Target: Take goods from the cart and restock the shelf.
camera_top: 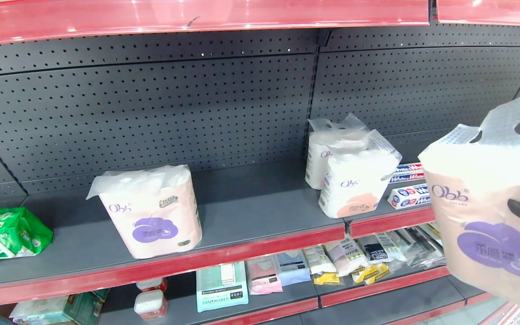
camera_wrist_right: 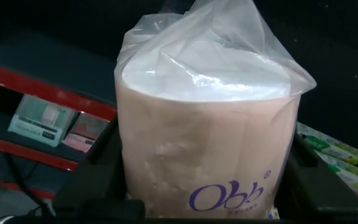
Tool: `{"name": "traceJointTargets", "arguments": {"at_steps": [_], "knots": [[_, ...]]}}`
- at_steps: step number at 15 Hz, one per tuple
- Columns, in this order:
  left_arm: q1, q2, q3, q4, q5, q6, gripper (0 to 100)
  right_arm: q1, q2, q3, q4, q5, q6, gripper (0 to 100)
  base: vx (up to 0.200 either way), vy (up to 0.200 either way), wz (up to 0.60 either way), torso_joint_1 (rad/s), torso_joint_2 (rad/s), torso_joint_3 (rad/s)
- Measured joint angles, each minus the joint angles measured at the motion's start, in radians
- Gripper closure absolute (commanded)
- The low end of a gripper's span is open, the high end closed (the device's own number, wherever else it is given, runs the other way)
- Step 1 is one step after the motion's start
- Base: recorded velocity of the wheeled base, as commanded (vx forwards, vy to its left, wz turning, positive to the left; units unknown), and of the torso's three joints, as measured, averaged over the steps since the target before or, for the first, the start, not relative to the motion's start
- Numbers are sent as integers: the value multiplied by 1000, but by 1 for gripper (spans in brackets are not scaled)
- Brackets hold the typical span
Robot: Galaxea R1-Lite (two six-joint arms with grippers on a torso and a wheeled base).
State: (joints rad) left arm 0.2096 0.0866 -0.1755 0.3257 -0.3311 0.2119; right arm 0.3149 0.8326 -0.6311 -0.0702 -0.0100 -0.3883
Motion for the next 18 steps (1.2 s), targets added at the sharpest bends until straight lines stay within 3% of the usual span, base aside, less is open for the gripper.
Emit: {"name": "traceJointTargets", "arguments": {"at_steps": [2,18], "knots": [[0,0,4,-1,12,-1,0,19,12,13,-1,6,16,100,0,0,0,0,0,0],[0,2,7,0,7,-4,0,19,26,11,0,10,48,100,0,0,562,3,3,2]]}}
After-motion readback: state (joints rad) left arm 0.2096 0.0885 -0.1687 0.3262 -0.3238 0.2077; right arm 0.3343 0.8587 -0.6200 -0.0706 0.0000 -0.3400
